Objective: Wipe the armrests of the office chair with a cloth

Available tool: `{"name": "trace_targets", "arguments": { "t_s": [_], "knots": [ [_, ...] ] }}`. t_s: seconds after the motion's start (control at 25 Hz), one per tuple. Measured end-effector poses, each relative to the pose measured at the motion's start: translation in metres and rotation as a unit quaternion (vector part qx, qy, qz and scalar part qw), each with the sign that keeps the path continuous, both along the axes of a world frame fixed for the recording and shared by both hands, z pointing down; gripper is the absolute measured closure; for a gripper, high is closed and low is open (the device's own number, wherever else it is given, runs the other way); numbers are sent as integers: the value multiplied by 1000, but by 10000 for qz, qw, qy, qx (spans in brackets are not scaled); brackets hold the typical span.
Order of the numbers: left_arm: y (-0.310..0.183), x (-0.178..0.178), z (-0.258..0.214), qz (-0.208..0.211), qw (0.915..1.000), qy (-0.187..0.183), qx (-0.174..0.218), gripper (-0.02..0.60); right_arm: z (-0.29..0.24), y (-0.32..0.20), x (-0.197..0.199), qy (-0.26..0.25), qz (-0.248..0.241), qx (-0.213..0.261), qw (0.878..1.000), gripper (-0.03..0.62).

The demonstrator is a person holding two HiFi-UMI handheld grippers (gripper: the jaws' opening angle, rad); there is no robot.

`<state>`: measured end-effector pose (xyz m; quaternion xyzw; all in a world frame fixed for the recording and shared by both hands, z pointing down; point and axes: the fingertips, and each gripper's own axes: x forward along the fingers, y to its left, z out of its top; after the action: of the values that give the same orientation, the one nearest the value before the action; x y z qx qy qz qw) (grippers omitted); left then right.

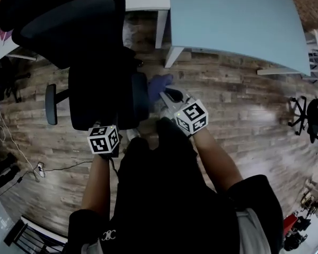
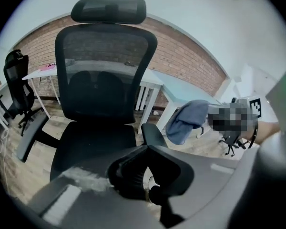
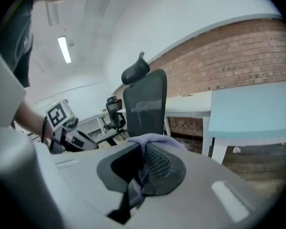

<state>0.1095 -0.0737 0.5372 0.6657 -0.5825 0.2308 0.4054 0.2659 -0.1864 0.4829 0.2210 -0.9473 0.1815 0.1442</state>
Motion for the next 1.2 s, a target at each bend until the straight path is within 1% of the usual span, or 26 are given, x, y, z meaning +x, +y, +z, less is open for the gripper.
{"name": "trace_targets", "arguments": {
  "t_s": [0.08, 0.16, 0.28, 0.4, 0.52, 0.64, 0.72, 0.8, 0.92, 1.04, 1.2],
  "knots": [
    [-1, -8, -14, -46, 9995, 125, 290, 575, -38, 6, -5, -230, 210, 246, 9992, 579],
    [4, -18, -27, -45, 9981, 204, 573, 575, -72, 21, -11, -389, 315, 481, 9976, 579],
    [26, -33, -36, 60, 9969, 183, 766, 575, -111, 58, -19, -653, 482, 694, 9943, 579],
    [38, -44, -43, 133, 9950, 208, 972, 575, -131, 84, -25, -868, 734, 746, 9907, 579],
    [55, -52, -48, 147, 9939, 272, 1059, 575, -132, 107, -31, -866, 952, 731, 9890, 579],
    [73, -59, -47, 245, 9944, 217, 1005, 575, -125, 130, -33, -801, 1221, 609, 9874, 579],
    [81, -63, -49, 275, 9943, 240, 1000, 575, -121, 144, -33, -725, 1292, 551, 9874, 579],
    [83, -67, -54, 330, 9934, 217, 1081, 575, -119, 156, -30, -681, 1342, 562, 9870, 579],
    [82, -68, -72, 439, 9904, 90, 1311, 575, -120, 171, -22, -732, 1415, 594, 9854, 579],
    [85, -60, -93, 563, 9864, -45, 1542, 575, -125, 191, -13, -759, 1390, 682, 9850, 579],
    [105, -34, -112, 711, 9817, -119, 1762, 575, -132, 232, 3, -880, 1312, 808, 9841, 579]
  ]
}}
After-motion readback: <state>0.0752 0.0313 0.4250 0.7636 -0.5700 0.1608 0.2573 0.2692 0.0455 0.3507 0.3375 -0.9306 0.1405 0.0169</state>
